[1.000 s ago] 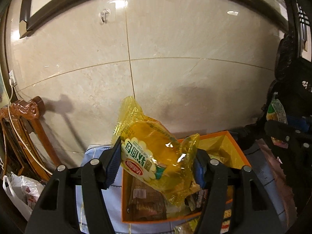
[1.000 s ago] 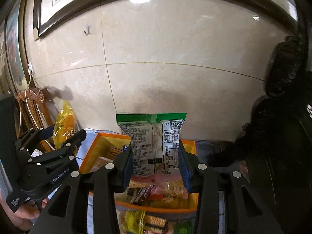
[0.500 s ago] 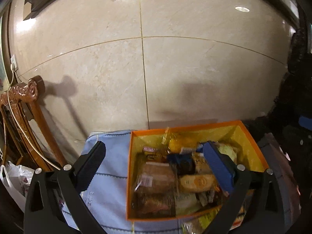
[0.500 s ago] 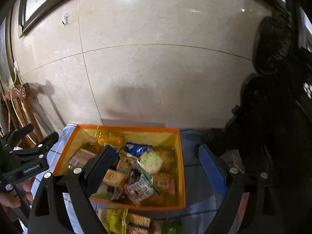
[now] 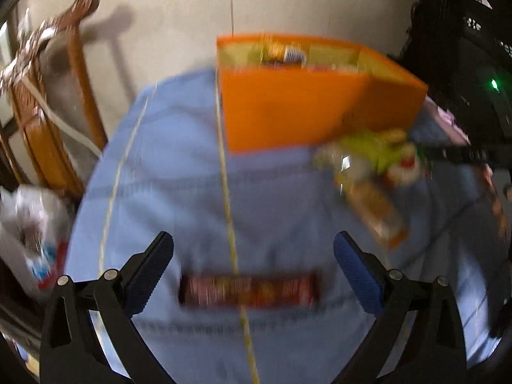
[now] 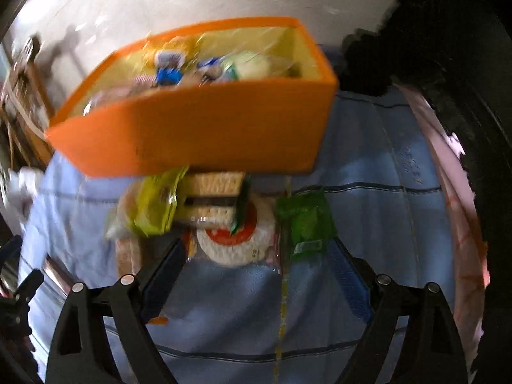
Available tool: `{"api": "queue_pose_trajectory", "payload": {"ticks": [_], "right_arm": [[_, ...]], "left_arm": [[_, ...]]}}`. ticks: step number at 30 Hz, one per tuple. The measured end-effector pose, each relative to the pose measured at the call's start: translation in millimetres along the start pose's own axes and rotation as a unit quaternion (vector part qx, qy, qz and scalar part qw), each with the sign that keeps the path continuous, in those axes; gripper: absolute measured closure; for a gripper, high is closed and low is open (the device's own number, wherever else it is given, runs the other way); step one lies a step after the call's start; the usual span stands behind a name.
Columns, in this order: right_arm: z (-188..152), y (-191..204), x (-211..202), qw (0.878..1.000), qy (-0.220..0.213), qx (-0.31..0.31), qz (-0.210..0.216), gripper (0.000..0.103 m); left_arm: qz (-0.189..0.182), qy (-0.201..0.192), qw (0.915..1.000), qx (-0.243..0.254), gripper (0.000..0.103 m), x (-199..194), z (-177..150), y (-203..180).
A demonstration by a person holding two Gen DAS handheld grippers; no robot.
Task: Organize snacks
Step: 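Lift the yellow bag with the left gripper while the right carries the white candy bag into the box, then grasp the brown chocolate bar with the left gripper while the right reaches the green-yellow seed bag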
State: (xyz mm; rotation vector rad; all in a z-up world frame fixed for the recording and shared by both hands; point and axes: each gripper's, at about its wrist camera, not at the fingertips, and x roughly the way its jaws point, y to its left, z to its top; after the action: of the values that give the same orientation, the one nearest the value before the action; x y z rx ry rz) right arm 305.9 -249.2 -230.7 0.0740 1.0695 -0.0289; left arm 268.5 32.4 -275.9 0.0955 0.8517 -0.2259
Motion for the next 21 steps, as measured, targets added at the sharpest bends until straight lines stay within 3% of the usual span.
{"api": "queue_pose_trajectory", "payload": {"ticks": [2,6,10,14,18,21], "right_arm": [[-2,2,4,1.0,0.001,-0.005,-0.002,0.015],[5,6,7,0.999,-0.002,0.009,0.04,0.015],[18,46,6,0.996,-0.006,-0.037,0.076,0.015],[23,87,18,0.993,-0.004,-0.097,0.062,0.013],[20,127,45,0.986,0.012,-0.168,0.022,0.011],[21,135,53,0.987,0.014,-0.159,0.015,0.009]], "left_arm": [[0.003,-0.003,1.0,-0.006,0.005,-2,-18,3],[0.011,-0.009,0.9997,-0.019,0.005,1,-31,4],[0.027,-0.016,0.9993,-0.018,0.005,8,-30,0],[0.042,-0.011,0.9989,-0.018,0.005,28,-29,-4],[0.047,-0.01,0.9987,-0.014,0.004,41,-29,-10],[0.056,-0.002,0.9984,0.001,0.004,47,-25,-18]]}}
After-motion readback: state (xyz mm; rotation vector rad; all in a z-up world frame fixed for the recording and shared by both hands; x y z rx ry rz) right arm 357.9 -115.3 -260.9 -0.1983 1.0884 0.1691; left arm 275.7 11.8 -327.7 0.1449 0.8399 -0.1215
